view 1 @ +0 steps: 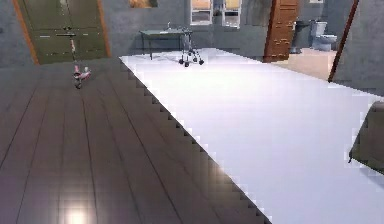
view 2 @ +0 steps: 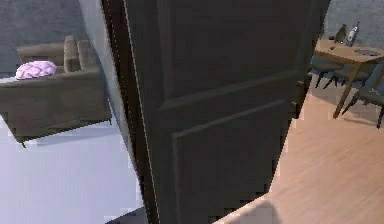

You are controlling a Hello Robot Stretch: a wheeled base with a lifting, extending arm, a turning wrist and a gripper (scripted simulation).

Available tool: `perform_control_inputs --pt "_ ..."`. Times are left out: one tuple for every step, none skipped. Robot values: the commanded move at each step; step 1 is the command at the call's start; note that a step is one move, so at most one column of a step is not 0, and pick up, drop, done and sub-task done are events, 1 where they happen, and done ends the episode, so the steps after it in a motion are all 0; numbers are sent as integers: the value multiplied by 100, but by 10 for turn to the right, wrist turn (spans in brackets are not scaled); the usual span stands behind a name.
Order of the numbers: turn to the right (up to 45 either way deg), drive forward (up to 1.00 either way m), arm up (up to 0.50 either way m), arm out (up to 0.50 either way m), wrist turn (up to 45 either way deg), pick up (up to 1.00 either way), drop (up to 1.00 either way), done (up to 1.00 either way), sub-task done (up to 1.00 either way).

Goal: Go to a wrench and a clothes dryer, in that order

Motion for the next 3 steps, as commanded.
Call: perform_control_inputs --pt "270 0 0 0 0 0 0 0 0" --pt "0 100 0 0 0 0 0 0 0" --pt "0 100 0 0 0 0 0 0 0"
